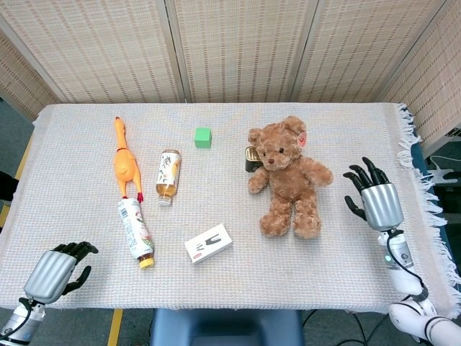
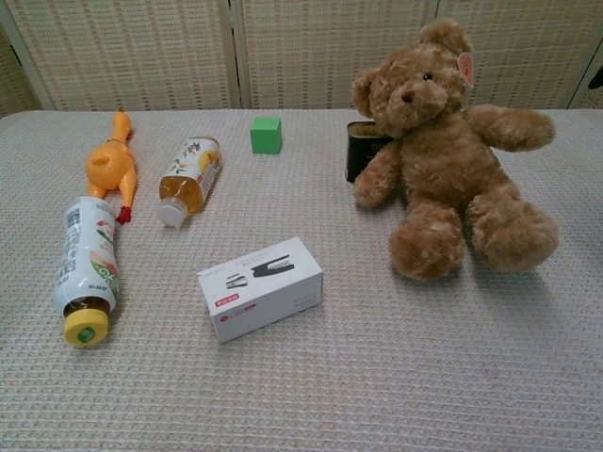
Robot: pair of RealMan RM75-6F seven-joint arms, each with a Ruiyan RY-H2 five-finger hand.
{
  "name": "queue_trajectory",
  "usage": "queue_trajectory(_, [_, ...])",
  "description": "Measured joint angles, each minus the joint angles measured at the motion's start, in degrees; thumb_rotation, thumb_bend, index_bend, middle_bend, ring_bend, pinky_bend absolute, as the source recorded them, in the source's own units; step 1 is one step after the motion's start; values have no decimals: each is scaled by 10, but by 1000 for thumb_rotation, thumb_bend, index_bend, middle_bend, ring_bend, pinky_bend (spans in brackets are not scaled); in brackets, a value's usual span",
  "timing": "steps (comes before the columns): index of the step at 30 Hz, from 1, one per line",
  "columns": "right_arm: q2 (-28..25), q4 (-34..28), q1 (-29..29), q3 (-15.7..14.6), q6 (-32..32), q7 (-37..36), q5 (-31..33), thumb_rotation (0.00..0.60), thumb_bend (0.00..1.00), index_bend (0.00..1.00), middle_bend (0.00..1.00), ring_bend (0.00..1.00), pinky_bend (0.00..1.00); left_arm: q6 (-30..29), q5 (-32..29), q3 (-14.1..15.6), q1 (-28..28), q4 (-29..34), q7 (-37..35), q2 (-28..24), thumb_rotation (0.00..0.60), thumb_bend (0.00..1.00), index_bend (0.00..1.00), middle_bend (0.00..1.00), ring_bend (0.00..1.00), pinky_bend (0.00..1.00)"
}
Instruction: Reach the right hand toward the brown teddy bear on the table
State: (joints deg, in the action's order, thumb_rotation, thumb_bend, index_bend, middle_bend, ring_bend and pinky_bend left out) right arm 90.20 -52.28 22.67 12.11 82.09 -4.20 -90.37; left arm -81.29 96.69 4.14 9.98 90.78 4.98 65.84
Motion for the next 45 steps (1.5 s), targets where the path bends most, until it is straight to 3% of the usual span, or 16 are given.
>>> queue_trajectory(7, [32, 37, 26, 1, -27, 20, 9, 600, 195, 321, 237, 86, 275, -4, 2, 0, -1, 0, -4, -1, 600, 445, 365, 344, 385, 487])
queue_trajectory(22, [142, 192, 97, 9, -52, 4, 35, 600, 196, 358, 238, 94, 287, -8, 8, 1, -1, -2, -8, -3, 600, 444, 365, 344, 385, 487])
queue_trajectory(27, [160, 217, 103, 10, -35, -11, 41, 600, 196, 415, 238, 105, 308, -7, 8, 2, -1, -1, -9, -3, 600, 445, 365, 344, 385, 487])
queue_trajectory(35, [181, 261, 109, 11, -23, -15, 51, 600, 196, 627, 251, 125, 340, -9, 11, 2, -1, -1, -8, -3, 600, 444, 365, 344, 385, 486])
queue_trajectory(42, [207, 306, 129, 30, -17, -26, 74, 600, 196, 648, 253, 128, 342, -4, 8, 2, 0, 0, -6, -3, 600, 444, 365, 344, 385, 487])
queue_trajectory(45, [211, 313, 129, 24, -24, -36, 75, 600, 196, 648, 253, 128, 342, -2, 7, 3, 0, 1, -6, -3, 600, 445, 365, 344, 385, 487])
